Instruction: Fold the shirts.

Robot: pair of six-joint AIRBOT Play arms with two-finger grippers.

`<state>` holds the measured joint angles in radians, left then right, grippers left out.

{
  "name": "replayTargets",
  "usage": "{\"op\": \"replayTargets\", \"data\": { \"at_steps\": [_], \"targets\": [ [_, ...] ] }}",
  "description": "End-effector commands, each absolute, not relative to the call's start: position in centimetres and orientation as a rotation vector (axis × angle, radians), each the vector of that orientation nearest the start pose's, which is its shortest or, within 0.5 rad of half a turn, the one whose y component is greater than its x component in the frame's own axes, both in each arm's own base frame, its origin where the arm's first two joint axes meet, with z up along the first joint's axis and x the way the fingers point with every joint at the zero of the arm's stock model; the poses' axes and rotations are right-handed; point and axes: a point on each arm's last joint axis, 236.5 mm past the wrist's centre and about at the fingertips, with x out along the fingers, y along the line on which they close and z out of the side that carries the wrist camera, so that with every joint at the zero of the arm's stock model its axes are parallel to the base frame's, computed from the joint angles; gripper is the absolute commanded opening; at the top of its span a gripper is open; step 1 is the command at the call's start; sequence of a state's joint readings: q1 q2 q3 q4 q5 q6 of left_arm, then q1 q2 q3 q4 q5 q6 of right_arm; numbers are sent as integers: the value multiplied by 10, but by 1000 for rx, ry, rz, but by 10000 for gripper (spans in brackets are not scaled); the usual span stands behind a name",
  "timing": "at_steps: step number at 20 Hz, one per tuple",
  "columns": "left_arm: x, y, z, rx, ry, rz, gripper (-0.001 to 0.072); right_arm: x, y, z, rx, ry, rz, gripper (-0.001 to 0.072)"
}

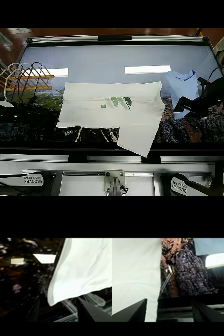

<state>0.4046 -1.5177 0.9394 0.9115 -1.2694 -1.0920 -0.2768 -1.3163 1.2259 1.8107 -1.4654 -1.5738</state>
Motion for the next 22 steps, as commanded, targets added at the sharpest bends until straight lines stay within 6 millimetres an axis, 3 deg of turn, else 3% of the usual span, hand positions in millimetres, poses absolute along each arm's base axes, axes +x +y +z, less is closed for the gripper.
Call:
{"op": "replayTargets", "data": {
  "at_steps": [1, 2, 5, 7, 8, 10, 12, 14, 16, 22],
  "targets": [
    [325, -29, -101, -655, 1503, -374, 537, 334, -35, 12, 418, 1490, -41, 664],
    [326, -33, -104, -657, 1510, -374, 494, 334, -35, 12, 418, 1490, -41, 664],
    [332, -41, -109, -698, 1513, -342, 234, 331, -39, 9, 399, 1501, -55, 664],
    [329, -48, -108, -688, 1527, -363, 62, 314, -37, -8, 393, 1564, -48, 663],
    [328, -49, -107, -688, 1532, -368, 36, 298, -30, -23, 402, 1620, -25, 663],
    [328, -47, -106, -690, 1531, -370, 34, 267, -4, -53, 483, 1716, 38, 663],
    [330, -45, -102, -684, 1517, -372, 33, 255, 21, -72, 590, 1729, 85, 663],
    [332, -44, -98, -674, 1507, -383, 33, 257, 30, -84, 650, 1694, 86, 662],
    [332, -43, -97, -676, 1507, -385, 33, 264, 33, -91, 685, 1650, 67, 546],
    [332, -42, -97, -672, 1503, -387, 33, 257, 49, -105, 732, 1644, 71, 546]
  ]
}}
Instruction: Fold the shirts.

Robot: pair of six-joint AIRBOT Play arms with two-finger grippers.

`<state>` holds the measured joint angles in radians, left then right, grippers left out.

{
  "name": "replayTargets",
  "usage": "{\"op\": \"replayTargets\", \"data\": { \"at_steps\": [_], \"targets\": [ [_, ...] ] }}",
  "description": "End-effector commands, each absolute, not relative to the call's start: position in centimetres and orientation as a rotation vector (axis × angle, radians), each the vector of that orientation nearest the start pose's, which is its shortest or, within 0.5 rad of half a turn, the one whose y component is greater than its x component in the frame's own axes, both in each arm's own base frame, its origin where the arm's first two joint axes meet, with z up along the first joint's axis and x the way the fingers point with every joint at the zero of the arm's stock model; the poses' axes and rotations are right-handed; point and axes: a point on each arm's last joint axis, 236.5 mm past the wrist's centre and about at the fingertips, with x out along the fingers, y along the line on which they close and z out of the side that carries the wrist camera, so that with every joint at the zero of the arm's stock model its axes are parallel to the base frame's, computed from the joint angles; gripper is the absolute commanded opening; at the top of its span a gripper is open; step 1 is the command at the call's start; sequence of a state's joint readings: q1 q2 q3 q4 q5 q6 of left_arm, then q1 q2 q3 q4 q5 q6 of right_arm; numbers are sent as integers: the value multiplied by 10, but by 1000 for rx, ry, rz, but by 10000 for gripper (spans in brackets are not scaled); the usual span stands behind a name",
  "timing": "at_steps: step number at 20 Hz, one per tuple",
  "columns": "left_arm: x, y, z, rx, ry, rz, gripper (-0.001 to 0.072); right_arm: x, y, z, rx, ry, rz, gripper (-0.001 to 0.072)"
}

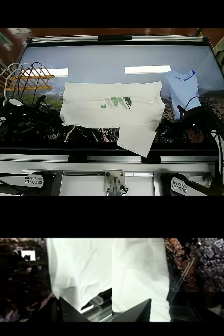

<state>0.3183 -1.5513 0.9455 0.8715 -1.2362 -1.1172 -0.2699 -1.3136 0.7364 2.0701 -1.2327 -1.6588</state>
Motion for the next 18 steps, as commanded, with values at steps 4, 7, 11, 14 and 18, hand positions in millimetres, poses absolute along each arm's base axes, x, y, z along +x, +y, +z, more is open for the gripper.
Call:
{"op": "replayTargets", "data": {
  "at_steps": [4, 7, 11, 14, 18],
  "targets": [
    [332, -42, -97, -672, 1503, -387, 33, 269, 62, -110, 677, 1609, 75, 476],
    [333, -42, -95, -671, 1502, -393, 33, 257, 76, -110, 642, 1664, 128, 281],
    [344, -40, -82, -647, 1477, -418, 32, 271, 76, -90, 588, 1590, 198, 57],
    [356, -39, -59, -577, 1441, -499, 29, 313, 70, -46, 524, 1418, 229, 57],
    [389, -29, -24, -522, 1351, -502, 29, 376, 60, 13, 485, 1216, 230, 56]
  ]
}}
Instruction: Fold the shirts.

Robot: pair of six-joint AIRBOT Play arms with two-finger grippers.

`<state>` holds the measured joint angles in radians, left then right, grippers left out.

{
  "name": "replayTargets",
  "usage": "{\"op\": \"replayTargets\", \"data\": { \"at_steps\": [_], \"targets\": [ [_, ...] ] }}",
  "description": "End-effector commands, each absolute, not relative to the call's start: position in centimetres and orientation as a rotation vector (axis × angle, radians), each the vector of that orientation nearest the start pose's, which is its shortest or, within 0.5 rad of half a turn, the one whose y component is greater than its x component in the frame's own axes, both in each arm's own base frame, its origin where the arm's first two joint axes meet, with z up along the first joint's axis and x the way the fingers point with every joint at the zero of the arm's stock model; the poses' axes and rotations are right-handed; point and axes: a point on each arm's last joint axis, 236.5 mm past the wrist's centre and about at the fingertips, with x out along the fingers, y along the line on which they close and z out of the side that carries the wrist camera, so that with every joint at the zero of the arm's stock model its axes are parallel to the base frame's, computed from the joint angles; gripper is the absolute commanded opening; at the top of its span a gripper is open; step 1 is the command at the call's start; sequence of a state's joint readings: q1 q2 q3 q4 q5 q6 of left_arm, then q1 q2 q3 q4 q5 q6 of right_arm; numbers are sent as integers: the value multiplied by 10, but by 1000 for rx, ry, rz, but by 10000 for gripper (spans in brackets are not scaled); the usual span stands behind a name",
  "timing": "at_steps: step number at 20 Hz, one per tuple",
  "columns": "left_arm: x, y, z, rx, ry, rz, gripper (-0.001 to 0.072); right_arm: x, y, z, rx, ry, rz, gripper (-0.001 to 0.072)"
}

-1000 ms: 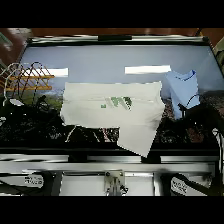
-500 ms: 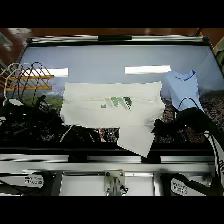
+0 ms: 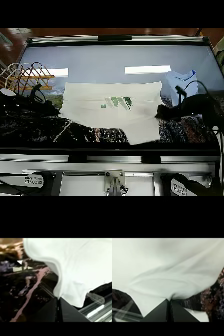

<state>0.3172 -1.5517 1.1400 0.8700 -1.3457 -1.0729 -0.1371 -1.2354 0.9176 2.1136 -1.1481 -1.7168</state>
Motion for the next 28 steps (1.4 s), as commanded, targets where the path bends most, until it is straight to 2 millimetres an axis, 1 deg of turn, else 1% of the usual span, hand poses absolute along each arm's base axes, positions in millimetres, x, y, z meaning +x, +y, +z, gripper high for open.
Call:
{"op": "replayTargets", "data": {
  "at_steps": [1, 3, 6, 8, 10, 11, 13, 15, 17, 18, 19, 22, 26, 27, 28],
  "targets": [
    [402, -25, -17, -519, 1320, -478, 29, 391, 57, 22, 483, 1175, 222, 56],
    [430, -14, -2, -513, 1253, -434, 28, 422, 48, 36, 484, 1102, 194, 56],
    [475, 0, 16, -539, 1150, -367, 30, 464, 41, 47, 481, 1040, 190, 56],
    [510, -4, 27, -611, 1066, -364, 31, 490, 35, 47, 477, 1007, 179, 56],
    [539, -9, 32, -655, 992, -372, 31, 515, 28, 42, 491, 976, 151, 56],
    [554, -11, 32, -671, 954, -364, 32, 525, 25, 35, 499, 970, 141, 56],
    [574, -14, 24, -680, 910, -341, 33, 536, 25, 12, 505, 983, 127, 56],
    [585, -16, 9, -683, 902, -316, 33, 541, 21, -16, 502, 1014, 104, 57],
    [586, -19, -12, -696, 933, -310, 33, 551, 14, -33, 513, 1000, 76, 56],
    [585, -20, -23, -704, 951, -308, 33, 558, 11, -36, 521, 975, 62, 57],
    [585, -20, -28, -708, 961, -308, 33, 566, 12, -36, 534, 944, 55, 57],
    [585, -20, -36, -708, 968, -302, 33, 580, 10, -33, 518, 879, 36, 57],
    [583, -22, -40, -718, 984, -305, 37, 573, 14, -42, 538, 921, 41, 58],
    [582, -23, -40, -724, 990, -307, 101, 570, 16, -43, 538, 937, 46, 102],
    [580, -25, -38, -724, 997, -317, 313, 568, 18, -44, 533, 948, 54, 299]
  ]
}}
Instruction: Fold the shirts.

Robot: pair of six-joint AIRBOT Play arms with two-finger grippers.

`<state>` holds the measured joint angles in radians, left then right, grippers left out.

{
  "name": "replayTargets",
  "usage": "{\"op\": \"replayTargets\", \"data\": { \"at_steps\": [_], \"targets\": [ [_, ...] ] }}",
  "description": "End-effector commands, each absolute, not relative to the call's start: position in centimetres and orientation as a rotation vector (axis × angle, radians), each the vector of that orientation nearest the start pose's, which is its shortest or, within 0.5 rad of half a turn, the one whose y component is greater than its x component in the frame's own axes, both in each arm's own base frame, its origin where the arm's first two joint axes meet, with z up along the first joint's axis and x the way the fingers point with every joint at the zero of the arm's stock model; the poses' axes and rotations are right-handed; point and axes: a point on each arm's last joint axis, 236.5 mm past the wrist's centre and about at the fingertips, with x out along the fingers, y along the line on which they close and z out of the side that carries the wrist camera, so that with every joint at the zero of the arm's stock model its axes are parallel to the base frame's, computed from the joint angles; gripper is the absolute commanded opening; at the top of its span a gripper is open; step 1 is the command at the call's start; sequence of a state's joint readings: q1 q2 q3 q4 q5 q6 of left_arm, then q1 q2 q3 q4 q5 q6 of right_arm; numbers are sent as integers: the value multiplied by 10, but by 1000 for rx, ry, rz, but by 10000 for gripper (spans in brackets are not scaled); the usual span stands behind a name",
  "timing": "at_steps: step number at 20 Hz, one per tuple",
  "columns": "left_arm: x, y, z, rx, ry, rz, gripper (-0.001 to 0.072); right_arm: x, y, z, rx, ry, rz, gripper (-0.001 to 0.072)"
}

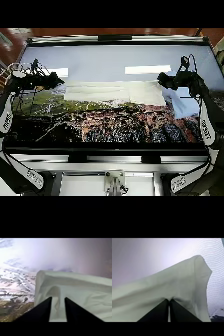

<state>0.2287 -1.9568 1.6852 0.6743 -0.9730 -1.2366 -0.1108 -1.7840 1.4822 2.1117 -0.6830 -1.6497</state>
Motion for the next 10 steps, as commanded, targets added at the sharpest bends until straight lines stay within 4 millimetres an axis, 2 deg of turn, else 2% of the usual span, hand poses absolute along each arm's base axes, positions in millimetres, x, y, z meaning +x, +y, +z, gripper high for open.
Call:
{"op": "replayTargets", "data": {
  "at_steps": [1, 2, 4, 5, 7, 10],
  "targets": [
    [578, -26, -34, -721, 1003, -331, 524, 564, 19, -40, 505, 955, 75, 516],
    [576, -26, -26, -716, 1006, -351, 563, 561, 18, -33, 457, 954, 102, 524],
    [576, -26, 0, -693, 992, -396, 563, 552, 4, -15, 355, 951, 103, 548],
    [576, -26, 15, -677, 978, -416, 562, 545, -6, -10, 314, 964, 87, 632],
    [574, -28, 43, -645, 952, -453, 558, 527, -19, -17, 342, 1046, 64, 632],
    [564, -37, 68, -613, 949, -501, 542, 502, -13, -47, 397, 1195, 92, 632]
  ]
}}
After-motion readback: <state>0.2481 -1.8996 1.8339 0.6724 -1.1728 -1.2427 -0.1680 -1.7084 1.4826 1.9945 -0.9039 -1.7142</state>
